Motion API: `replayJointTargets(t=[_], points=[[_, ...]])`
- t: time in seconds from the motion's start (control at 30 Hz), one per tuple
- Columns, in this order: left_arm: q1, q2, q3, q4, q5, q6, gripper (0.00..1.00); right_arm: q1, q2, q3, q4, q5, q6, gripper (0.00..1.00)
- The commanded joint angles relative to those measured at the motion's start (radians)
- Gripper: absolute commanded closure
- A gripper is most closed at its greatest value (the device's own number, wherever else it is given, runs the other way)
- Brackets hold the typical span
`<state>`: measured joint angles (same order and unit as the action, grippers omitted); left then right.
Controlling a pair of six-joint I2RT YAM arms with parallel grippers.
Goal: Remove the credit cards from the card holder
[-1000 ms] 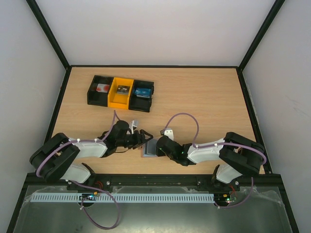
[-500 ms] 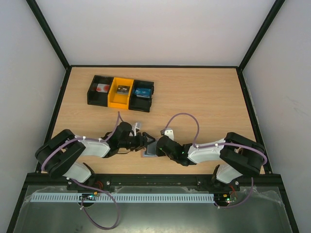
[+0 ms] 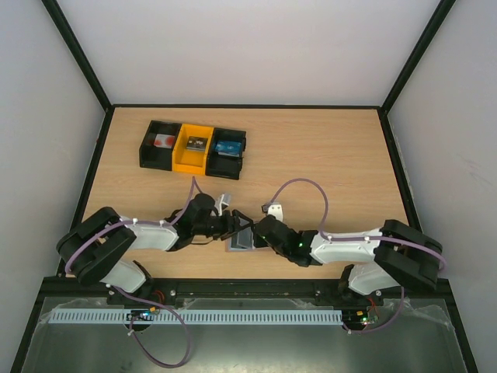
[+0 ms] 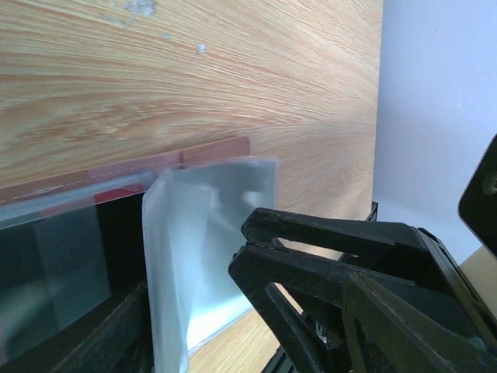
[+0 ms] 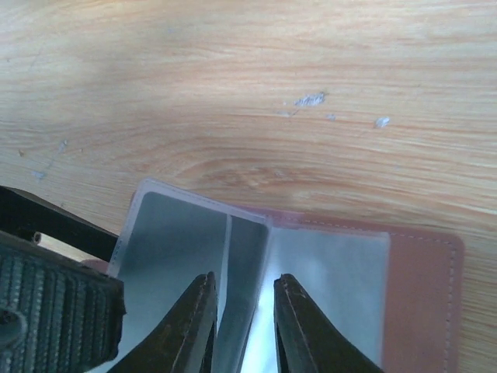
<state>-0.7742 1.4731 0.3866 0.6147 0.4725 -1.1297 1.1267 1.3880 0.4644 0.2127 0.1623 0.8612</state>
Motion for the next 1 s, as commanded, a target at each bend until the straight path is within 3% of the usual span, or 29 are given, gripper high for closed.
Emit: replayJointTargets(t=[0.0,0.53,0.97], points=[[-0.019,0.000,0.039,0.026,0.013,-0.011,0.35,-0.002,-0.066,-0.024,-0.079,0.074,0.015,0.78],[-0.099,0.093,0.098,0.103,0.011,-0.049,0.36,-0.002,-0.398,-0.133,-0.210,0.198,0.083,0.77],[-0.078,0.049,0.066,-0.059,-0.124,0.023,0.45,-0.002,-0.367,-0.124,-0.096,0.026,0.080,0.81]])
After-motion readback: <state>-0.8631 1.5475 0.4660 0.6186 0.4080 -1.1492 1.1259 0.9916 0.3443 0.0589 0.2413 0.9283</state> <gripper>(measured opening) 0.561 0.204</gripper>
